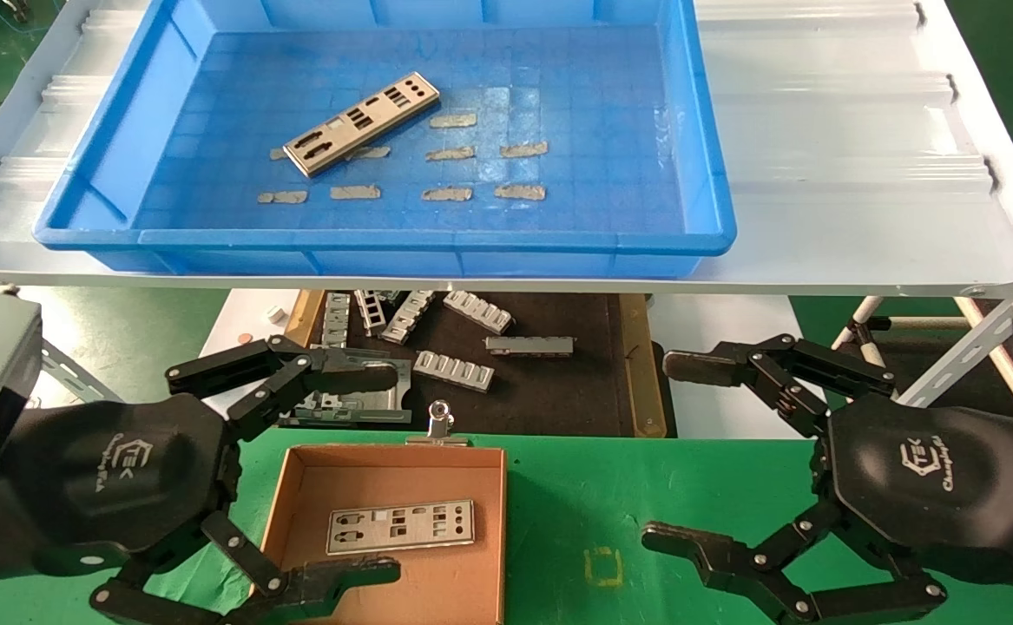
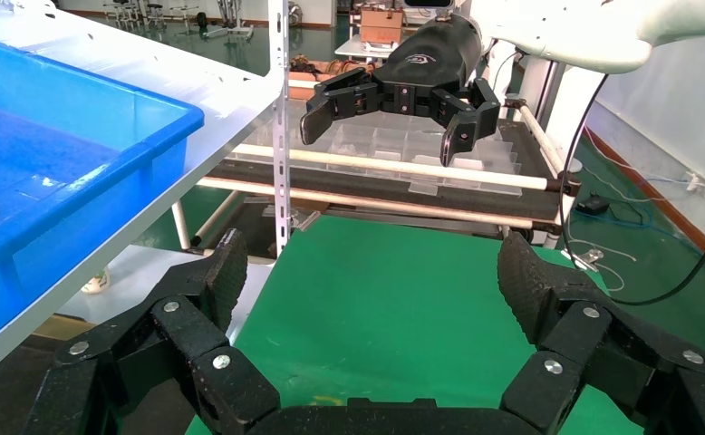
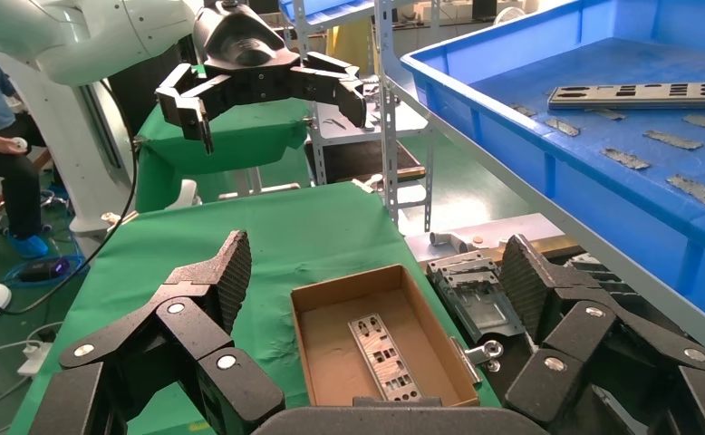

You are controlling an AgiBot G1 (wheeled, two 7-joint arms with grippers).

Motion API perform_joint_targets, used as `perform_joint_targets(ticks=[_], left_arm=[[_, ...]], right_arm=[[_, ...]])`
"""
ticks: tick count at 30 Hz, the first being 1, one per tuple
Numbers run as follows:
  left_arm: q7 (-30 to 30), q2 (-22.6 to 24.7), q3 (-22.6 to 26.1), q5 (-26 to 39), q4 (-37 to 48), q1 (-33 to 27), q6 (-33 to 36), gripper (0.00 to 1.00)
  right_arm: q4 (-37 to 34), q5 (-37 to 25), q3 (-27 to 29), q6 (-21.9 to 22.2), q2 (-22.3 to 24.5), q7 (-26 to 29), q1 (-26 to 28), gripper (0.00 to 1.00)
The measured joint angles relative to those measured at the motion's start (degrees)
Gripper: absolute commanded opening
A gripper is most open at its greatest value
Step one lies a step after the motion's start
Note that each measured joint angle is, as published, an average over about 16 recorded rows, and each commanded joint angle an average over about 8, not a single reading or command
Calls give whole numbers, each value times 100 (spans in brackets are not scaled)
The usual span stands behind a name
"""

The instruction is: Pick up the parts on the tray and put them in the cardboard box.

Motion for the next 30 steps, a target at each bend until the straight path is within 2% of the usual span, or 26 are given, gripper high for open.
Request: perform_joint_targets(ticks=[30], left_arm=[[0, 0, 0, -1, 0, 0, 0, 100]], right_arm=[[0, 0, 0, 0, 0, 0, 0, 100]])
